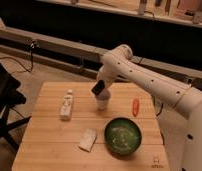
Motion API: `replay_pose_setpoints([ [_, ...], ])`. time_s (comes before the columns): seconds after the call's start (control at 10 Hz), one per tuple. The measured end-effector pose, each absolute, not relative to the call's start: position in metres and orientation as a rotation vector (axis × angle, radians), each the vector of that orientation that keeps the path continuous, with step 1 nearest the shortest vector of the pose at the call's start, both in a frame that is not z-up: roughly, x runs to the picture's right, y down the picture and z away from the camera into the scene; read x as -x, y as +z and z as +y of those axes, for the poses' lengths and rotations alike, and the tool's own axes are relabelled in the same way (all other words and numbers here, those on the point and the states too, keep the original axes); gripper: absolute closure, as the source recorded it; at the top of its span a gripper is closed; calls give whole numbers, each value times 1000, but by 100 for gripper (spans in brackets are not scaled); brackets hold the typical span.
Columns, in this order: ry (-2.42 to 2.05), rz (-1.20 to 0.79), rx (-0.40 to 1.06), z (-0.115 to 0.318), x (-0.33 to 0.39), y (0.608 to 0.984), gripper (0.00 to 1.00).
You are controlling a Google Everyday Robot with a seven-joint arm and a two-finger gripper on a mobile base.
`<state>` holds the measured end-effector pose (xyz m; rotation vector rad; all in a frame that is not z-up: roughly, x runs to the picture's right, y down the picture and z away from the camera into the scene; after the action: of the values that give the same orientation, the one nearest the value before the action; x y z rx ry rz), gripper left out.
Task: Place the eraser in the ceramic cup
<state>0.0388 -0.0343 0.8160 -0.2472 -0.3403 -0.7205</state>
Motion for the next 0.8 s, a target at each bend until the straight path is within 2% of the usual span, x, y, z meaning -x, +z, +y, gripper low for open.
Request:
replay_pose_setpoints([
  [0.1,-718,-340,247,-35,-40,817,97],
  [0.6,-650,-280,291,-1,-78,801,45],
  [0.8,-637,-257,303,2,-84,803,22],
])
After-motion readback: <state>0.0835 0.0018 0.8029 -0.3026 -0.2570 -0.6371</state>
